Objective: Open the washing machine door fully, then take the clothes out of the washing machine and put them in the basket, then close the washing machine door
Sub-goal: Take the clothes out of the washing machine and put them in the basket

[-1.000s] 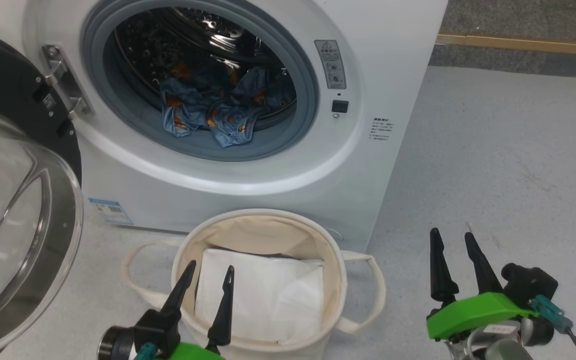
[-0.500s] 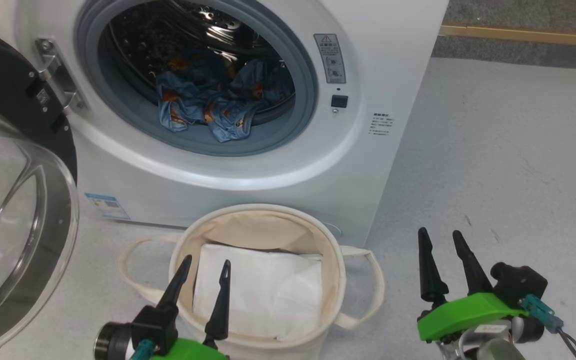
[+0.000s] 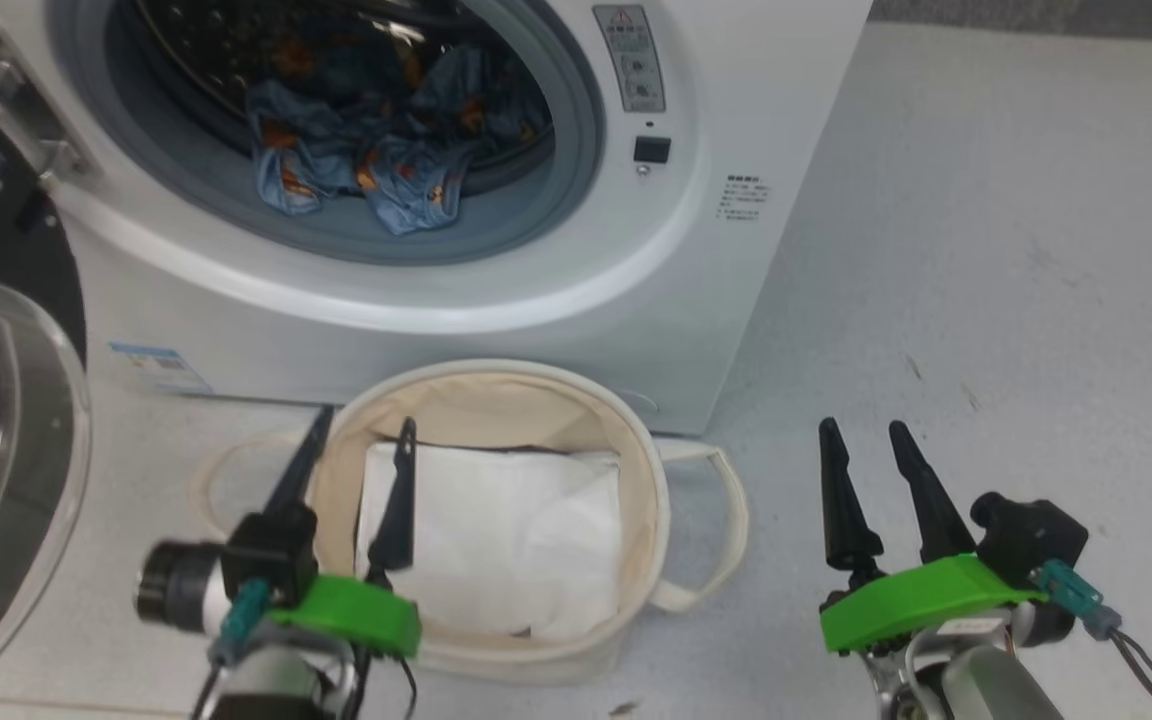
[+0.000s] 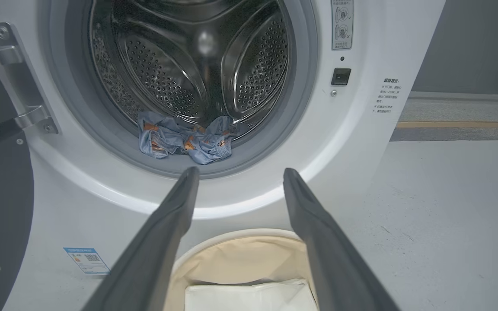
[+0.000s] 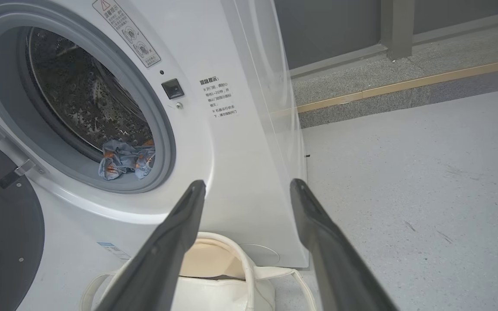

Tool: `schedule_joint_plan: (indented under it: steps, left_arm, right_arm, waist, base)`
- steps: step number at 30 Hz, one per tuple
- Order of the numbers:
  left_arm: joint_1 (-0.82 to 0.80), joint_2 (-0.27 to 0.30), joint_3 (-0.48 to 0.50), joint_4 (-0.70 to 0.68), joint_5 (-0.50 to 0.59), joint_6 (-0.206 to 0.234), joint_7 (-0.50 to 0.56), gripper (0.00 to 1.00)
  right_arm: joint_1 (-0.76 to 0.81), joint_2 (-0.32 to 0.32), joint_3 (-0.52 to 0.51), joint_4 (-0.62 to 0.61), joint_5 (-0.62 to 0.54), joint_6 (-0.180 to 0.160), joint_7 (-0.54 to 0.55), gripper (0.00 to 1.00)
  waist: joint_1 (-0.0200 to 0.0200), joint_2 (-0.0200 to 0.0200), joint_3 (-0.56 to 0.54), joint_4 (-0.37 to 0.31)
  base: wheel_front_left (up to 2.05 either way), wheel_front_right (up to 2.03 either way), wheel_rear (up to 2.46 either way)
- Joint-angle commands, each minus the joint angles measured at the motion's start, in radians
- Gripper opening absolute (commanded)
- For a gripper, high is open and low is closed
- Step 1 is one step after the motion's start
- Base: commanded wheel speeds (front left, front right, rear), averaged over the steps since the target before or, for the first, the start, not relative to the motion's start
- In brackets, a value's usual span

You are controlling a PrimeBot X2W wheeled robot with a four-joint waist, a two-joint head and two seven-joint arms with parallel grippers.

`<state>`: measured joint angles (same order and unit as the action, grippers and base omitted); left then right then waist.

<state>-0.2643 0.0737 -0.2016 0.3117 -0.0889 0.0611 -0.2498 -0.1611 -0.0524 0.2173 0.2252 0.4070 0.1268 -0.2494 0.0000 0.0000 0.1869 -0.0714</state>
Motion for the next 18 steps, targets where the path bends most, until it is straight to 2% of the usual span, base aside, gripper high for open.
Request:
schedule_joint_plan:
  steps: [1, 8, 18]
  left_arm:
    - [-0.054, 0.024, 0.041, -0.021, 0.01, 0.001, -0.012, 1.0]
    - [-0.27, 0.089, 0.069, 0.074, 0.059, 0.028, -0.007, 1.0]
    - [-0.613, 0.187, 0.081, 0.217, 0.13, 0.063, 0.094, 1.0]
  right_arm:
    - [-0.034, 0.002, 0.029, -0.039, 0.008, 0.004, -0.012, 1.0]
    - [-0.084, 0.002, 0.046, -0.08, 0.018, 0.004, -0.012, 1.0]
    - [-0.163, 0.002, 0.084, -0.113, 0.072, 0.004, -0.012, 1.0]
  waist:
    - [0.0, 0.0, 0.035, -0.015]
    - [0.0, 0.0, 0.178, -0.054]
    - [0.0, 0.0, 0.345, -0.119]
  base:
    - [0.0, 0.0, 0.0]
    - [0.0, 0.0, 0.0]
    - [0.0, 0.0, 0.0]
